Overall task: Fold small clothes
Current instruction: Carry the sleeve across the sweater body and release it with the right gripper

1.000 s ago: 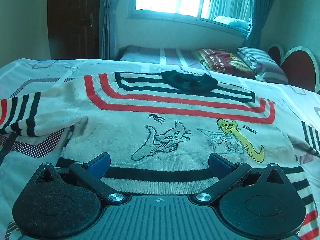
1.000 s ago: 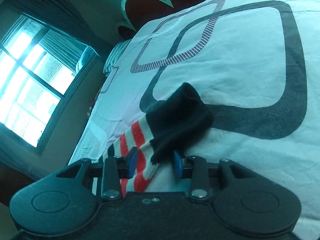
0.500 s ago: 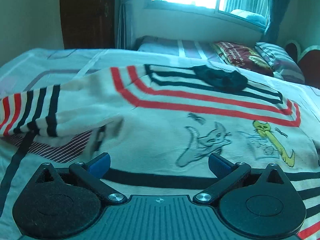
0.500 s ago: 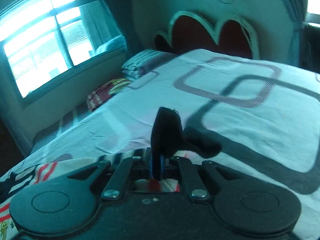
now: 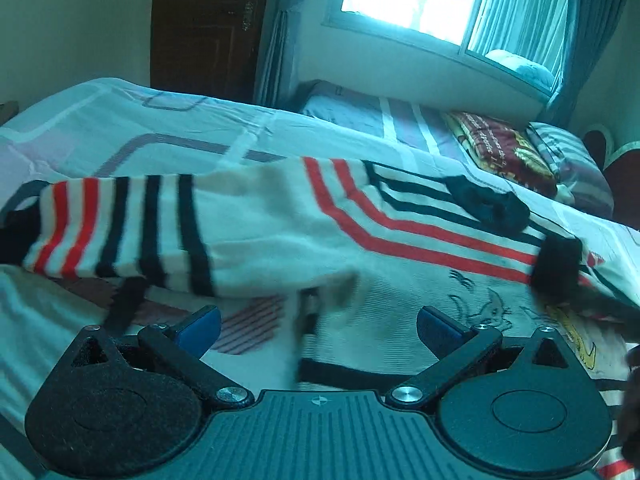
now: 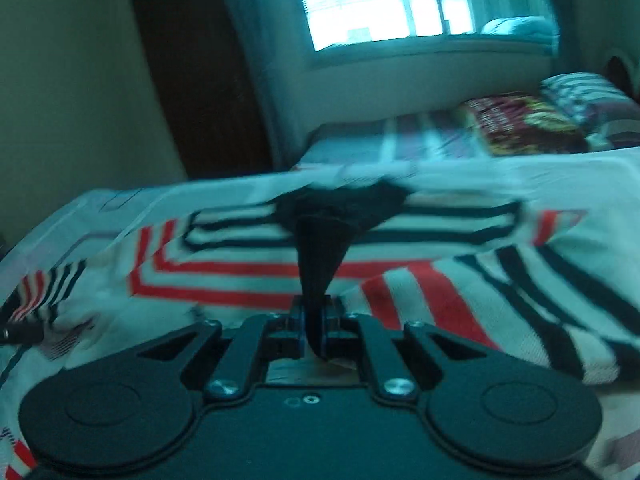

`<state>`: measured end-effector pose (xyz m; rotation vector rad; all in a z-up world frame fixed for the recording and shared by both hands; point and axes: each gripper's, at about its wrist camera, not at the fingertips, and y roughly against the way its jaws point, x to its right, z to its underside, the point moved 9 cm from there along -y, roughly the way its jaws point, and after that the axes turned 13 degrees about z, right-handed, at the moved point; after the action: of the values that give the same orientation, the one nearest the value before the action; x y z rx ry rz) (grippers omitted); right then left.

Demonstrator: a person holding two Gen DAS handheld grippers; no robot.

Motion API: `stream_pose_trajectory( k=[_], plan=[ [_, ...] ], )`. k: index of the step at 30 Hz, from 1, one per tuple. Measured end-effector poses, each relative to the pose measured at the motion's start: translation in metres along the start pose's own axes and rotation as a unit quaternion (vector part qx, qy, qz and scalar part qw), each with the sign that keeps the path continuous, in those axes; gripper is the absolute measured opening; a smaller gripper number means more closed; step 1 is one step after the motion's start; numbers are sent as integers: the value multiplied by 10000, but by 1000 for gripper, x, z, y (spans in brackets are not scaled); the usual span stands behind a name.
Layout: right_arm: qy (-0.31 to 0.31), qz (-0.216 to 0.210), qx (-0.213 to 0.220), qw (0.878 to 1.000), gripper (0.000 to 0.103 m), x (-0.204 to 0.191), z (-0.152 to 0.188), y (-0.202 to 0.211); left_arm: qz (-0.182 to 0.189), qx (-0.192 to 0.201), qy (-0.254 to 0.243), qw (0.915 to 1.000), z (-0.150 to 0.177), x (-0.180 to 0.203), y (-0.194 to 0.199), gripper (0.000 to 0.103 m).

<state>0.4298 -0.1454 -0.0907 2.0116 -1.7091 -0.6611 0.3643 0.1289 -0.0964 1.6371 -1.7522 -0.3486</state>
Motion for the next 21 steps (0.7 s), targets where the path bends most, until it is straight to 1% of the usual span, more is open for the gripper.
stream_pose_trajectory(
  k=[3, 5, 6, 7, 8, 9, 10, 12, 15, 16, 18, 19, 20, 21],
  plan=[
    [0, -266, -180, 9995, 8, -41, 15, -6, -81, -7, 58, 9999, 0, -19, 7, 103],
    [117, -207, -289, 9993, 8, -54, 27, -13, -84, 37, 175, 9998, 0, -29, 8, 103],
    [150, -198, -235, 9994, 10, -57, 29, -15, -78, 45, 221, 9997, 0, -32, 8, 103],
    [232, -235, -160, 9993, 16, -60, 30, -13, -42, 59, 262, 9996, 0, -34, 6, 103],
    [316, -262, -132, 9991, 18, -62, 31, -12, 25, 83, 313, 9995, 0, -33, 5, 103],
    [428, -338, -117, 9984, 29, -63, 32, -9, 125, 96, 363, 9992, -1, -30, 0, 103],
    [563, -402, -107, 9975, 35, -67, 33, -8, 239, 88, 377, 9990, -2, -24, -6, 103],
    [679, -307, 66, 9972, 35, -65, 30, -2, 477, 55, 376, 9981, -5, -7, -22, 103],
    [557, -175, 177, 9981, 35, -51, 28, 17, 961, 8, 470, 9943, -8, 29, -42, 103],
    [514, -100, 243, 9983, 35, -43, 27, 24, 1163, -30, 525, 9918, -9, 42, -51, 103],
    [350, 27, 311, 9989, 34, -25, 26, 36, 1615, -172, 801, 9835, -7, 65, -69, 101],
    [230, 98, 321, 9992, 34, -13, 25, 43, 1820, -247, 954, 9784, -4, 76, -78, 86],
    [107, 165, 334, 9992, 35, -2, 25, 49, 1961, -341, 1091, 9739, -1, 87, -86, 80],
    [-45, 221, 335, 9992, 35, 11, 25, 53, 2061, -395, 1217, 9701, 2, 94, -96, 78]
  ],
)
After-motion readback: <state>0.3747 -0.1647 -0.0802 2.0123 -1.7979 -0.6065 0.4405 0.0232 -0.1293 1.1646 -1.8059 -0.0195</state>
